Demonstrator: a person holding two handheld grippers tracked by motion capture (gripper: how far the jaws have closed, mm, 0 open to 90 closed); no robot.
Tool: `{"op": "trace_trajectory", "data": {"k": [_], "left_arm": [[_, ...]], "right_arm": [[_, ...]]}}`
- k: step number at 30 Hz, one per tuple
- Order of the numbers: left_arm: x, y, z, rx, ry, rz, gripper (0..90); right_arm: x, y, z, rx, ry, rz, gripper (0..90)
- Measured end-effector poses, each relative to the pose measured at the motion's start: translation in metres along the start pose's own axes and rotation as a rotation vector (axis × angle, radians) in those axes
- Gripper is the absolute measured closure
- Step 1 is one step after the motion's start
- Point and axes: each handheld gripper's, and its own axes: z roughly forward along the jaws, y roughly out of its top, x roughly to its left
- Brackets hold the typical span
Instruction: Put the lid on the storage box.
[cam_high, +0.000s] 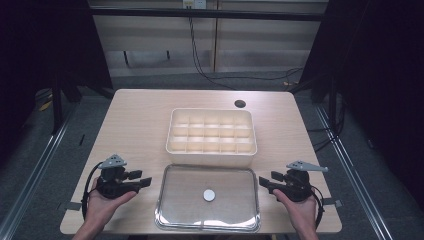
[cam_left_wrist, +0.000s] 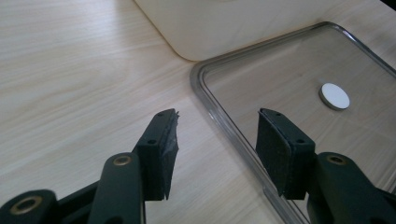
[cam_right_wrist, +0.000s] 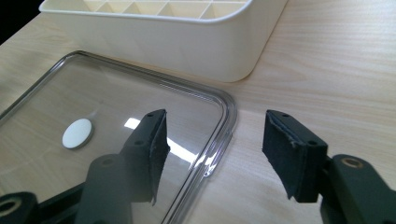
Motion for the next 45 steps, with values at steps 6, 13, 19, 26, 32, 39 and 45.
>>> {"op": "trace_trajectory", "data": {"k": [6,13,19,26,32,39,45], "left_arm": [[-0.006,-0.007,0.016,0.048,-0.022,0.007,45.5],[-0.014,-0.014,0.026,0.121,-0.063,0.013,41.8],[-0.018,-0.015,0.032,0.127,-0.062,0.025,43.5],[-0.019,-0.019,0.040,0.159,-0.078,0.028,48.9],[-0.021,-0.020,0.040,0.166,-0.086,0.046,54.6],[-0.022,-0.020,0.041,0.167,-0.103,0.051,58.5],[-0.023,-0.020,0.042,0.172,-0.110,0.053,60.9]], "right_arm": [[0.000,-0.005,0.014,0.016,0.008,0.000,37.8],[0.004,-0.012,0.023,0.063,0.004,-0.016,36.4],[0.007,-0.013,0.031,0.100,0.000,-0.026,40.2],[0.008,-0.014,0.035,0.102,-0.030,-0.078,48.9],[0.010,-0.017,0.037,0.111,-0.065,-0.080,49.5],[0.012,-0.019,0.043,0.140,-0.075,-0.084,49.7],[0.012,-0.020,0.045,0.114,-0.062,-0.036,49.6]]}}
